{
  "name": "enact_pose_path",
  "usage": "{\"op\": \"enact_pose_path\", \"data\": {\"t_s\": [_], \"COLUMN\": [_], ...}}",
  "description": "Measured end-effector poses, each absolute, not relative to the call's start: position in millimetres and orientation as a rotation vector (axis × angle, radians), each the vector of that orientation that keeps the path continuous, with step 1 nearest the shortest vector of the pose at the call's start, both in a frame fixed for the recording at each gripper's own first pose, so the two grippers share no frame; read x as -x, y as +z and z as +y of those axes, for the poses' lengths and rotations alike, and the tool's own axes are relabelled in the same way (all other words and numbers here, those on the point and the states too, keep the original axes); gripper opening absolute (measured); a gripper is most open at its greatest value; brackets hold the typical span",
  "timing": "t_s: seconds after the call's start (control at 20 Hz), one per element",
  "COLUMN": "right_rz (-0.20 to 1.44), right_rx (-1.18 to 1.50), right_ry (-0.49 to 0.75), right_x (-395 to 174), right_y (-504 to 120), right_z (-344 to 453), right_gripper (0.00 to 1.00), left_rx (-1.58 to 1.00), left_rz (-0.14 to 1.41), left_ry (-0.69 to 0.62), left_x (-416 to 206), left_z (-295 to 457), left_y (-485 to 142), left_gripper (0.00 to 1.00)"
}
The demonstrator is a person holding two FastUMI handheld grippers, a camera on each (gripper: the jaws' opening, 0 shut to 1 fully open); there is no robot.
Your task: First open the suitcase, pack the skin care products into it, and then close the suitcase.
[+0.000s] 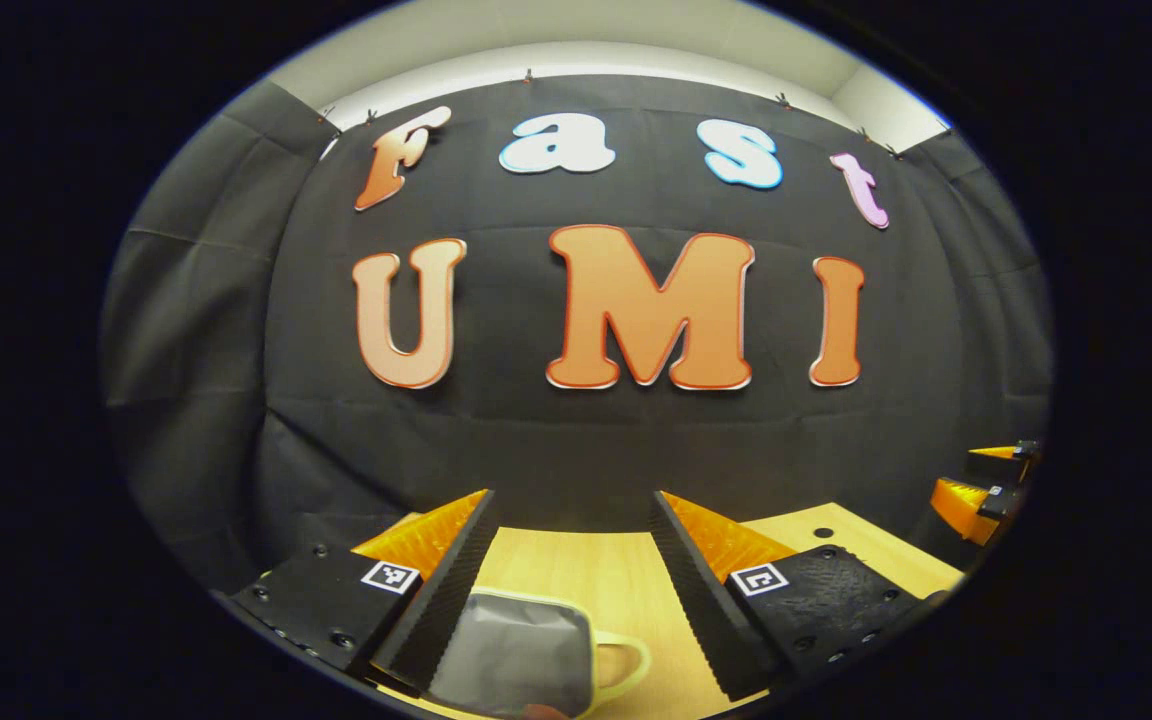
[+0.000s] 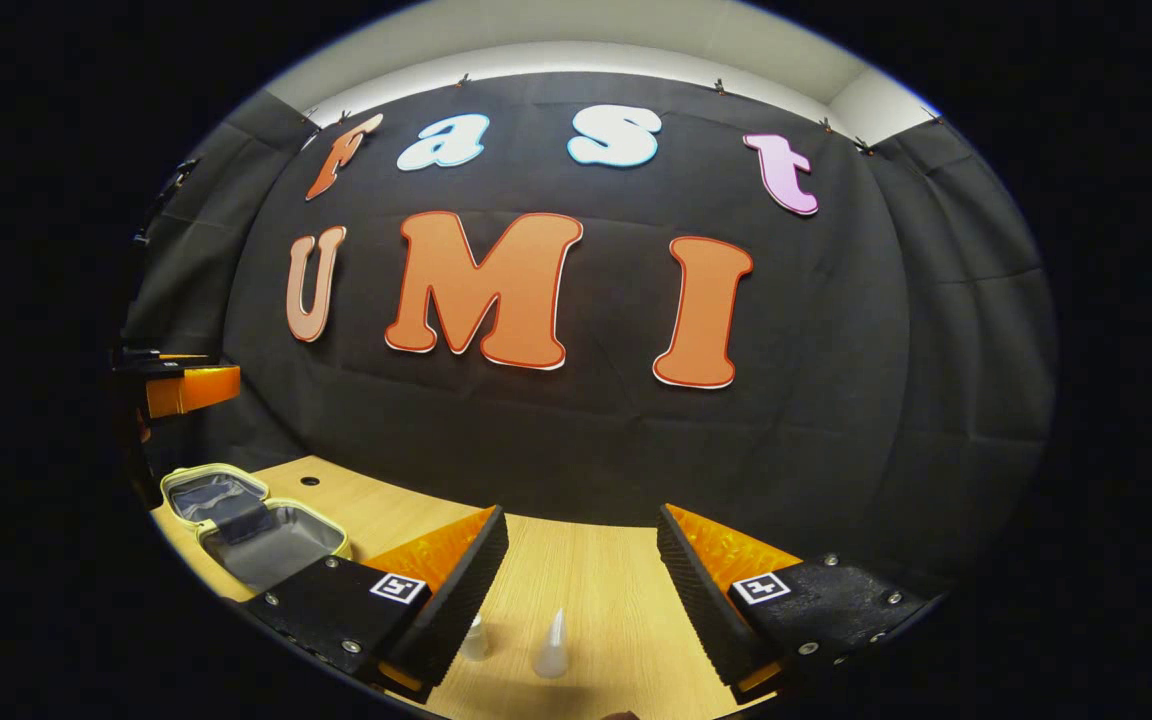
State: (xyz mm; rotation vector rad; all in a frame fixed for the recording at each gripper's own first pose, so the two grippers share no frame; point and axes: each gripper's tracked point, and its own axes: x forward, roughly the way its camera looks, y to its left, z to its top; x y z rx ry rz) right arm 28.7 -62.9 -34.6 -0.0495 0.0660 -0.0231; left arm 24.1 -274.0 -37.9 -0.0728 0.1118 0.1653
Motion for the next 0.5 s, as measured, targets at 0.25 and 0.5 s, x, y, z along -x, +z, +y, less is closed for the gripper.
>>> {"op": "enact_pose_path", "data": {"t_s": [0.25, 0.5], "right_rz": [0.091, 0.141], "right_rx": [0.044, 0.047], "right_ry": [-0.029, -0.026], "right_x": [-30, -23], "right_y": [-48, -68], "right_z": [-77, -87], "right_gripper": [0.96, 0.96], "left_rx": [0.035, 0.000], "left_rz": [0.130, 0.202], "left_ry": [0.086, 0.001], "left_x": [-32, -40], "left_z": [-324, -372], "left_y": [-57, -101], "left_gripper": [0.97, 0.96]}}
